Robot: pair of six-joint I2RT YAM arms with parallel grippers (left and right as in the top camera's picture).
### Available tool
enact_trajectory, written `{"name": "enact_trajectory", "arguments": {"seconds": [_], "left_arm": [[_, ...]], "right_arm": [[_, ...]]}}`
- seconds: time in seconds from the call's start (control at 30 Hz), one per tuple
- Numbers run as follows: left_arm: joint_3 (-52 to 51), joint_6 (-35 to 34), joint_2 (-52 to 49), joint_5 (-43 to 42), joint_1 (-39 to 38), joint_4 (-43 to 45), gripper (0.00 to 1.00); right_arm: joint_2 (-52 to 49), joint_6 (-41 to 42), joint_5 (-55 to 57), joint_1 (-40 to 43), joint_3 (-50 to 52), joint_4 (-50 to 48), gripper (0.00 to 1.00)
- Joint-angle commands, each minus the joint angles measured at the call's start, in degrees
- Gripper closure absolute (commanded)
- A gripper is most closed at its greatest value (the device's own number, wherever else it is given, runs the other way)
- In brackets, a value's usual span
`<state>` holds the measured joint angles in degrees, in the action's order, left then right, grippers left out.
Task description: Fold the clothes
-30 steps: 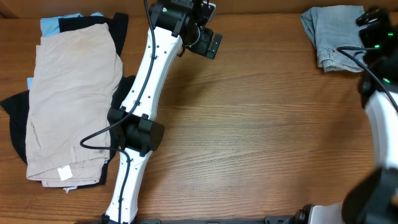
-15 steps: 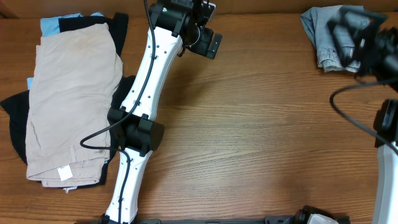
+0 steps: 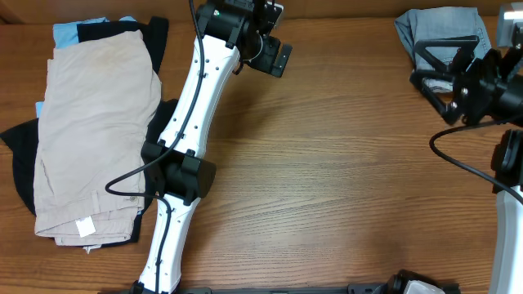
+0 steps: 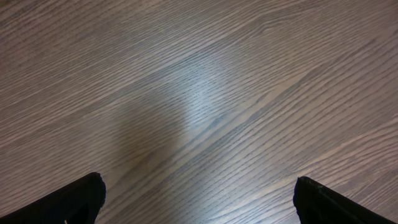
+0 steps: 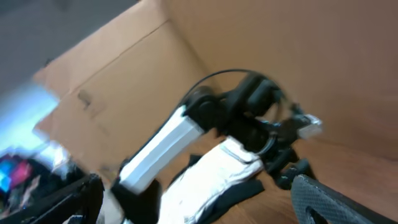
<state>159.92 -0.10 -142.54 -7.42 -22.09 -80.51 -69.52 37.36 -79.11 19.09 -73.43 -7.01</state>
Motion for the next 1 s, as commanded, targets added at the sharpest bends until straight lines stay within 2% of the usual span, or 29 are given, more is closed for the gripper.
{"name": "enact_trajectory", "arguments": {"seconds": [0.0,0.07,0.13,0.23,0.3,0.47,0.67,0.97], "left_arm": [[0.6,-0.8,-0.3,0.4,0.3,0.2,0.00],[0.6,-0.8,-0.3,0.4,0.3,0.2,0.00],[0.6,-0.8,-0.3,0.4,0.3,0.2,0.00],[0.6,-0.8,-0.3,0.4,0.3,0.2,0.00],[0.6,-0.8,-0.3,0.4,0.3,0.2,0.00],[0.6,-0.8,-0.3,0.4,0.3,0.2,0.00],[0.6,-0.8,-0.3,0.4,0.3,0.2,0.00],[0.6,-0.8,-0.3,0.4,0.3,0.2,0.00]], "right_arm": [[1.3,-2.9,21.8,-1.7,0.7,11.5,0.00],[2.7,-2.9,38.8,-5.1,0.8,22.5,0.00],[4.2,-2.9,52.5,-9.3,1.0,29.1,0.00],[7.6,-3.0,68.1,-15.0,2.4,35.0,0.00],[10.8,-3.9,73.2,-17.5,4.9,35.3,0.00],[21.2,-12.1,75.5,-19.5,17.1,26.4,0.00],[37.4,-18.0,75.5,-19.5,37.9,13.4,0.00],[54.5,-18.3,75.2,-20.2,60.2,6.0,0.00]]}}
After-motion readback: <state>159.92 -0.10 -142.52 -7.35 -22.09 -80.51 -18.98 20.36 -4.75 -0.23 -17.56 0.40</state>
